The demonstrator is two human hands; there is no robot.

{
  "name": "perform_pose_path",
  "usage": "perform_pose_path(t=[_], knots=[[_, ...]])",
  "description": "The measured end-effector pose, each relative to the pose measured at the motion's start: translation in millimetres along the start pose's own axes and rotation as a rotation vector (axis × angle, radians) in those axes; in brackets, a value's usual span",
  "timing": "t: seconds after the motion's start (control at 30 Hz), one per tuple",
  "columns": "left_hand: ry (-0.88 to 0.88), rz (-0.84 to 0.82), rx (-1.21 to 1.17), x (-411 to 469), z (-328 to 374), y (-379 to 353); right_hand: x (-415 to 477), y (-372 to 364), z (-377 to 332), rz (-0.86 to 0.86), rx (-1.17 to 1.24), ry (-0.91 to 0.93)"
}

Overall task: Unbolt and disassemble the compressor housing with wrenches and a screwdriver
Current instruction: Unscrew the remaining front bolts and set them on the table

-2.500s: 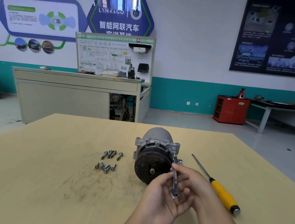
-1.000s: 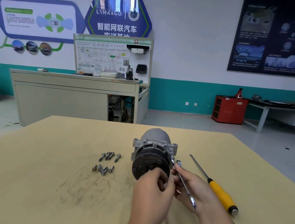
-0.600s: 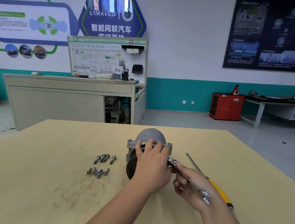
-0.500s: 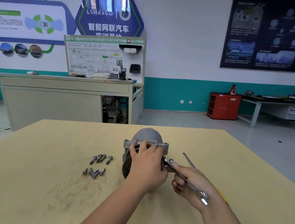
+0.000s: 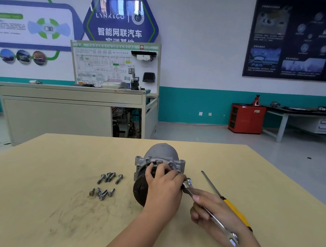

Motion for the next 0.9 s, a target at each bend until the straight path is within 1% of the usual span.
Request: perform_pose_path(t=[0.1, 0.2, 0.33, 0.53, 0.6, 0.73, 0.8, 0.9], knots=[[-0.052, 0.142, -0.052, -6, 2, -1, 0, 4, 3, -0.057, 0.025, 0.011], [-0.048, 0.258, -0.073, -12, -1, 7, 1, 3, 8, -0.095, 0.031, 0.018], [-0.077, 0.298, -0.093, -20, -6, 19, 1, 3, 16, -0.147, 0.02, 0.017], [-0.17, 0.335, -0.065, -36, -17, 44, -6, -1, 25, -0.356, -0.025, -0.067], [-0.181, 0.343, -0.043, -41, -23, 49, -8, -1, 28, -0.401, -0.05, -0.092], [-0.111, 0.33, -0.041, -48, -39, 54, -8, -2, 31, -0.424, -0.075, -0.138], [-0.028, 0.304, -0.059, -50, -50, 57, -6, 0, 31, -0.367, -0.06, -0.131], [0.111, 0.26, -0.103, -54, -81, 63, -3, 6, 28, -0.246, 0.014, -0.073]])
Point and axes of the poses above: each hand's wrist, its own x-axis towards the middle knuckle, its own y-axis out of the back of the hand, z = x × y, the point moved 4 cm from there along x, towards the middle knuckle
